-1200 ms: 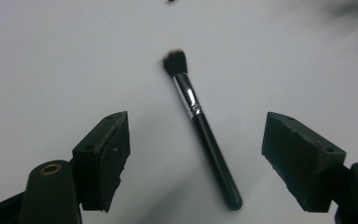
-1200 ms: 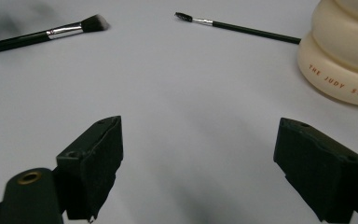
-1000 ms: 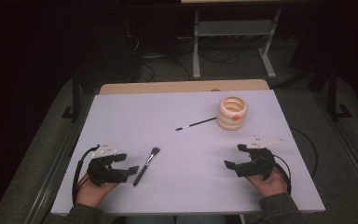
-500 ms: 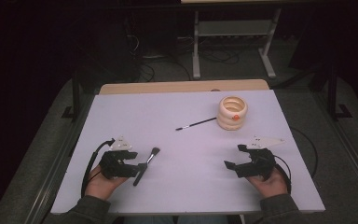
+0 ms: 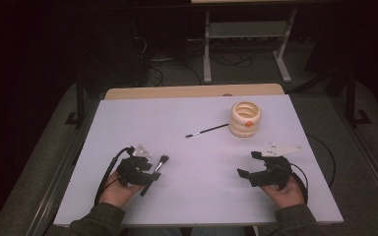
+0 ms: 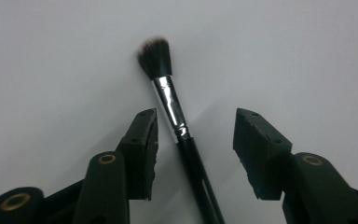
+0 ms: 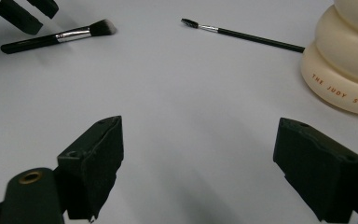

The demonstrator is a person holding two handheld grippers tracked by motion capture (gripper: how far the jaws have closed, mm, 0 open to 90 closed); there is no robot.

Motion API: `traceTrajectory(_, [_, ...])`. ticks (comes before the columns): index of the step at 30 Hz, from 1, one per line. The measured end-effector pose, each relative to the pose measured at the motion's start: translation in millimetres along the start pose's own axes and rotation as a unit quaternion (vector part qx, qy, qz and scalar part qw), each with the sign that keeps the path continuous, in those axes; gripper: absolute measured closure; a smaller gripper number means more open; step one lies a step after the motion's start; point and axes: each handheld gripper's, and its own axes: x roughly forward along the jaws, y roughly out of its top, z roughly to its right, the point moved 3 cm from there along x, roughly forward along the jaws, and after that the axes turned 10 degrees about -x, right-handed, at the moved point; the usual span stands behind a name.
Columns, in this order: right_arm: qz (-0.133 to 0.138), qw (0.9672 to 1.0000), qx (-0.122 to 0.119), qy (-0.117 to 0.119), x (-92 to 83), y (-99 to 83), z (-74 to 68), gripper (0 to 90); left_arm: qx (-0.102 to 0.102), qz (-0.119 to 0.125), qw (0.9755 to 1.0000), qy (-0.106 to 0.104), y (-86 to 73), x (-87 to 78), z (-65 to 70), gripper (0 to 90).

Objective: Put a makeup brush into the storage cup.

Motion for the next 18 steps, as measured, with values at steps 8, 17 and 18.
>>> traceTrajectory(8, [-0.001,1.0,0.0,0.002,0.1,0.0,-0.8,15.0,-0.017,-0.03,0.9993,0.012,-2.9,11.6,-1.7,58.8])
traceTrajectory(17, [0.0,1.0,-0.001,0.005,-0.6,0.0,-1.5,15.0,-0.054,-0.046,0.997,0.033,-2.0,20.9,0.5,63.6])
traceTrajectory(18, [0.003,1.0,-0.004,0.004,-0.8,-0.1,-0.8,15.0,-0.048,-0.048,0.9969,0.04,-1.5,20.9,0.9,65.1])
